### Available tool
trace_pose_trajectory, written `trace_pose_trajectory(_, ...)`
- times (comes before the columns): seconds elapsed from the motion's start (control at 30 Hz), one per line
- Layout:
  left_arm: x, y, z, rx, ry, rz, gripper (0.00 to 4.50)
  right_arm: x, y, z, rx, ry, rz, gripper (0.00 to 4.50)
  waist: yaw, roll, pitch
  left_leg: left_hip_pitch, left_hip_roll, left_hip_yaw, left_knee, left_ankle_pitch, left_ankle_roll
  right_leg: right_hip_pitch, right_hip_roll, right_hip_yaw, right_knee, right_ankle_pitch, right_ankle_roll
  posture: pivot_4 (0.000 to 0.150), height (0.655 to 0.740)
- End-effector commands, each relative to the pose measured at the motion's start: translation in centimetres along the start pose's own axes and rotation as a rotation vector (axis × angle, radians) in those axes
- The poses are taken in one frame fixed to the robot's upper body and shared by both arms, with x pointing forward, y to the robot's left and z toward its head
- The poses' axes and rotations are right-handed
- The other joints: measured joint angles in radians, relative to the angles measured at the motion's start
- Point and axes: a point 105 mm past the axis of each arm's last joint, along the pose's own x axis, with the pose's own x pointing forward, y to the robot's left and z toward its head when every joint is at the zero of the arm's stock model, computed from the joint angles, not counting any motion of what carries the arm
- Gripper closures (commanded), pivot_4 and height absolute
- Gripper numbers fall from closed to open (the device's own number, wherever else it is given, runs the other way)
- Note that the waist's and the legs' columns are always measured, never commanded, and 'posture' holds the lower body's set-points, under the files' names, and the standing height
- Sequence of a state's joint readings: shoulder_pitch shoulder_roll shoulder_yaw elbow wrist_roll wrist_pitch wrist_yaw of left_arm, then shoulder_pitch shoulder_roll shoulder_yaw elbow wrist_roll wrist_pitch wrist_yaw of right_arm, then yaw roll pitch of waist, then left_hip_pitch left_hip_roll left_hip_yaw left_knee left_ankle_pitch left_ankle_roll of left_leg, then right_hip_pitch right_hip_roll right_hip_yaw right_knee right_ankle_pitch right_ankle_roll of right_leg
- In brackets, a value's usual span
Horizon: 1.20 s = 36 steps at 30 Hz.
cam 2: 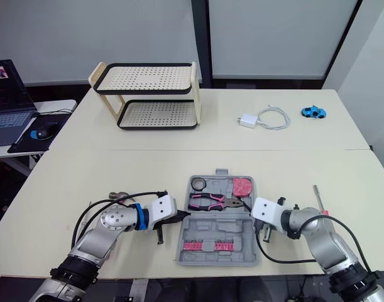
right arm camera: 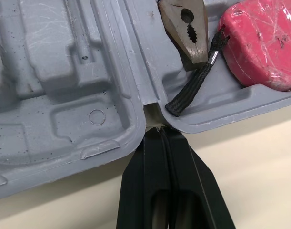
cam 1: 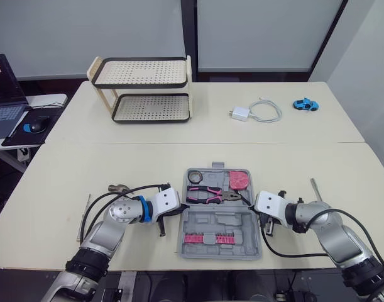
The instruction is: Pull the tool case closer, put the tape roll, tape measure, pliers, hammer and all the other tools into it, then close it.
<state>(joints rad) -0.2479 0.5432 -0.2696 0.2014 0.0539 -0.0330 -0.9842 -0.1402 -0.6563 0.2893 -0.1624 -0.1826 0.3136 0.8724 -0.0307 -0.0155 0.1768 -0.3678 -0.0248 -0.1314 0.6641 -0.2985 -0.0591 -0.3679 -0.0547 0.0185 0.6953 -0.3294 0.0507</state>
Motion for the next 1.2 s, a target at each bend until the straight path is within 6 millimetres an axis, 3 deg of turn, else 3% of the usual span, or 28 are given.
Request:
trace_pose_trajectory(0.03,1.0,-0.4,1.5,0.042,-0.055,-0.024,4.48,0.4,0.2,2.3,-0.047,-0.084,0.014,4.50,0.000,0.000,0.000,0.000,0.000,0.000,0.000,0.000,0.000,0.000,0.000,0.000,0.000,0.000,0.000,0.150,0.7400)
trace_pose_trajectory(0.93,1.0,-0.5,1.0,0.047,-0.039,-0.029,4.48,0.8,0.2,2.5,-0.045,-0.090,0.010,4.50,0.000,0.000,0.000,0.000,0.000,0.000,0.000,0.000,0.000,0.000,0.000,0.000,0.000,0.000,0.000,0.150,0.7400)
trace_pose_trajectory(1.2,-0.2,-0.2,0.0,0.027,0.007,-0.017,4.48,-0.4,-0.3,1.5,-0.020,-0.051,-0.017,4.50,0.000,0.000,0.000,0.000,0.000,0.000,0.000,0.000,0.000,0.000,0.000,0.000,0.000,0.000,0.000,0.150,0.7400)
